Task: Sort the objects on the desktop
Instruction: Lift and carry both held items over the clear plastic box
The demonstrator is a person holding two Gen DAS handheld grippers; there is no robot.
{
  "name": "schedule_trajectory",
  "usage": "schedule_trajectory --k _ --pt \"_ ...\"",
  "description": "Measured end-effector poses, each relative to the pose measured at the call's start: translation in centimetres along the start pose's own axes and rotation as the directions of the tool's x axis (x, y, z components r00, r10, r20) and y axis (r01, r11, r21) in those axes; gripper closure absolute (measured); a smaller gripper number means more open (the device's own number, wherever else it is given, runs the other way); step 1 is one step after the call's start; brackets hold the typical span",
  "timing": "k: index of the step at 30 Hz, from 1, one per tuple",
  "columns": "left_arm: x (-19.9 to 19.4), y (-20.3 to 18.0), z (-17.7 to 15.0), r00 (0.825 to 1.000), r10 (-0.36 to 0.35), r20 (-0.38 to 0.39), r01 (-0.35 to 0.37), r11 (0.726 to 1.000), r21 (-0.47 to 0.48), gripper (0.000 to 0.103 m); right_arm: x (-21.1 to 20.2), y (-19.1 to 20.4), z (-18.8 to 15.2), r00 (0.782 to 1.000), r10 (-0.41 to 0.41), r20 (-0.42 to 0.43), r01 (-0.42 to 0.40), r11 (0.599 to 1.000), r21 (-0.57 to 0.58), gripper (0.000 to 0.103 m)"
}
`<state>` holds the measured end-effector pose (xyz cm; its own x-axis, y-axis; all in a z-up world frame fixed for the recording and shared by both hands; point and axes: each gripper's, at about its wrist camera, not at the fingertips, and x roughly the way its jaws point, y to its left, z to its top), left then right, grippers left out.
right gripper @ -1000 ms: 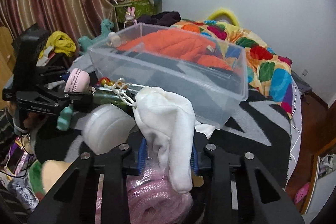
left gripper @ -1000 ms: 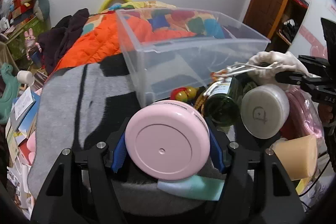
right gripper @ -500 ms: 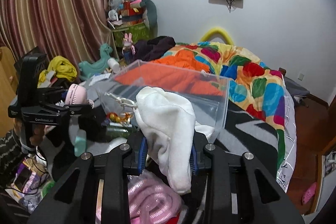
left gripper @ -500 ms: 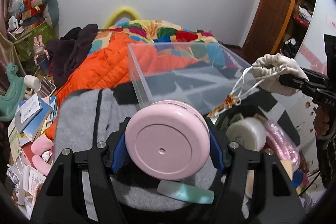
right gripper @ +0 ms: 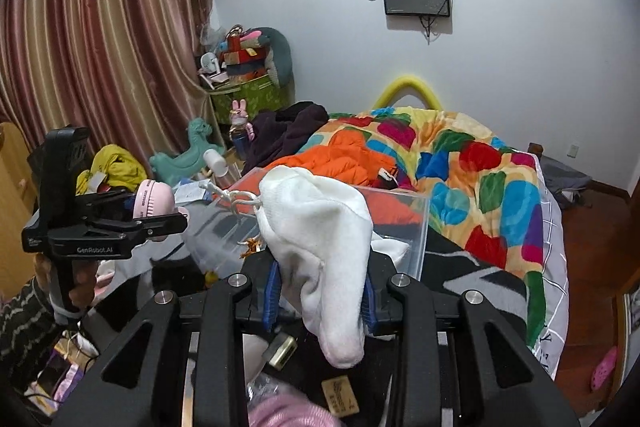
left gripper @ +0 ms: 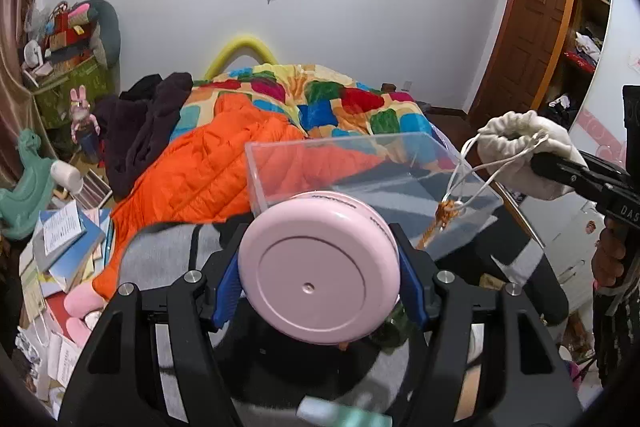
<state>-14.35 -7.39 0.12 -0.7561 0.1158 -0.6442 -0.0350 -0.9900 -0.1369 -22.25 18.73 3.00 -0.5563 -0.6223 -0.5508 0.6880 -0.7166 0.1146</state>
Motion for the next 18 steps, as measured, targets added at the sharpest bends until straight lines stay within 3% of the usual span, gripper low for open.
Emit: schedule_trajectory --k 8,18 --pt "2.1 -0.1 2.7 1.0 -0.005 0.0 0.005 1.0 -0.005 0.038 3.3 -1.6 -0.1 0.999 -0.016 -0.043 0.018 0.999 0.051 0.074" --pt "7.5 -0.8 2.7 0.994 -0.007 -0.107 0.007 1.0 -0.001 0.038 7.2 -3.5 -0.8 0.991 -0.007 -0.133 0.019 0.996 0.089 0.074"
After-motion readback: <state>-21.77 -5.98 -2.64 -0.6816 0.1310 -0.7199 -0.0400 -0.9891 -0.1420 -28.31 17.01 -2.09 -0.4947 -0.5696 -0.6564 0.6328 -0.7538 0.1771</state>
